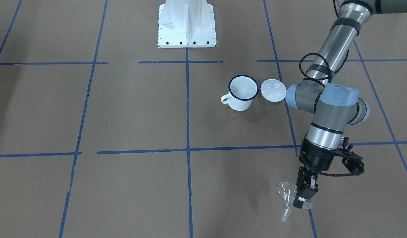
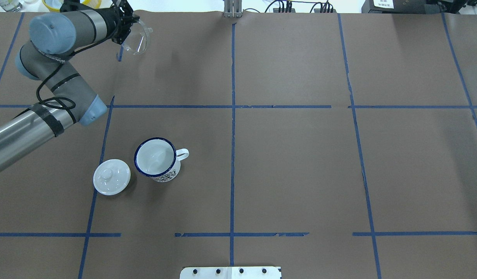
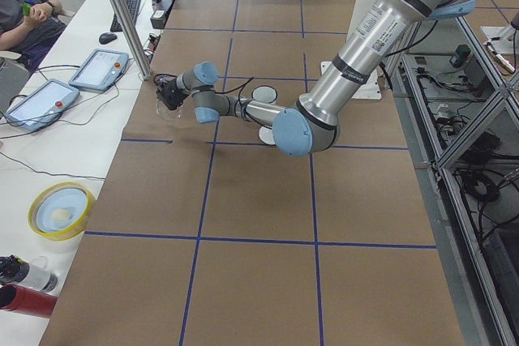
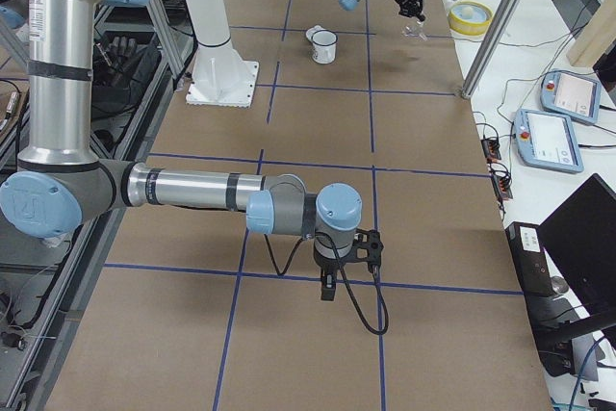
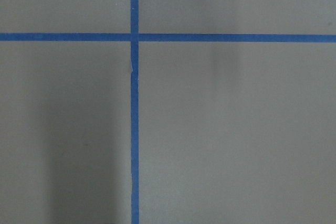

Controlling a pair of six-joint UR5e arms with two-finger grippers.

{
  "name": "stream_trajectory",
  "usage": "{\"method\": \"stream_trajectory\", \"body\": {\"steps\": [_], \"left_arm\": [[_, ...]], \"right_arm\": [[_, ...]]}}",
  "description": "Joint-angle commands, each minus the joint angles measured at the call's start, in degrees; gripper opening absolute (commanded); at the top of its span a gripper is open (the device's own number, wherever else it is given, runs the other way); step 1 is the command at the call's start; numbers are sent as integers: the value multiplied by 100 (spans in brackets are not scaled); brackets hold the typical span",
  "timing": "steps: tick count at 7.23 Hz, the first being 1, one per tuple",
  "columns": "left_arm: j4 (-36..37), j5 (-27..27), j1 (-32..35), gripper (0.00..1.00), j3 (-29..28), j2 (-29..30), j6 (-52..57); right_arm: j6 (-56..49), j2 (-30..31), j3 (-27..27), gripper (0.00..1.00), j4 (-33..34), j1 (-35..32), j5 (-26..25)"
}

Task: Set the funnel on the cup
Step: 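Lower the left gripper and grasp the glass funnel's rim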

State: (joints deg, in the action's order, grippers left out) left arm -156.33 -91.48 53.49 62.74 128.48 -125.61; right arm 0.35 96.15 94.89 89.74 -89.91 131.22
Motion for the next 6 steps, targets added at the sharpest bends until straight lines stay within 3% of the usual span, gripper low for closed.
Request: {"method": "stream_trajectory", "body": {"steps": [1,3,5,6], "left_arm": [[869,-560,214,0,1164,-16,27],[2555,-1184,214,0,2631,-86,333],[5065,-1618,205,0,4317,-60,1035],[6296,-1793,170,0,4865,1,1378]], "right_arm": [[0,0,3,100,0,0,0],[0,0,3,100,0,0,0],[0,0,3,100,0,0,0],[0,0,3,100,0,0,0]]}}
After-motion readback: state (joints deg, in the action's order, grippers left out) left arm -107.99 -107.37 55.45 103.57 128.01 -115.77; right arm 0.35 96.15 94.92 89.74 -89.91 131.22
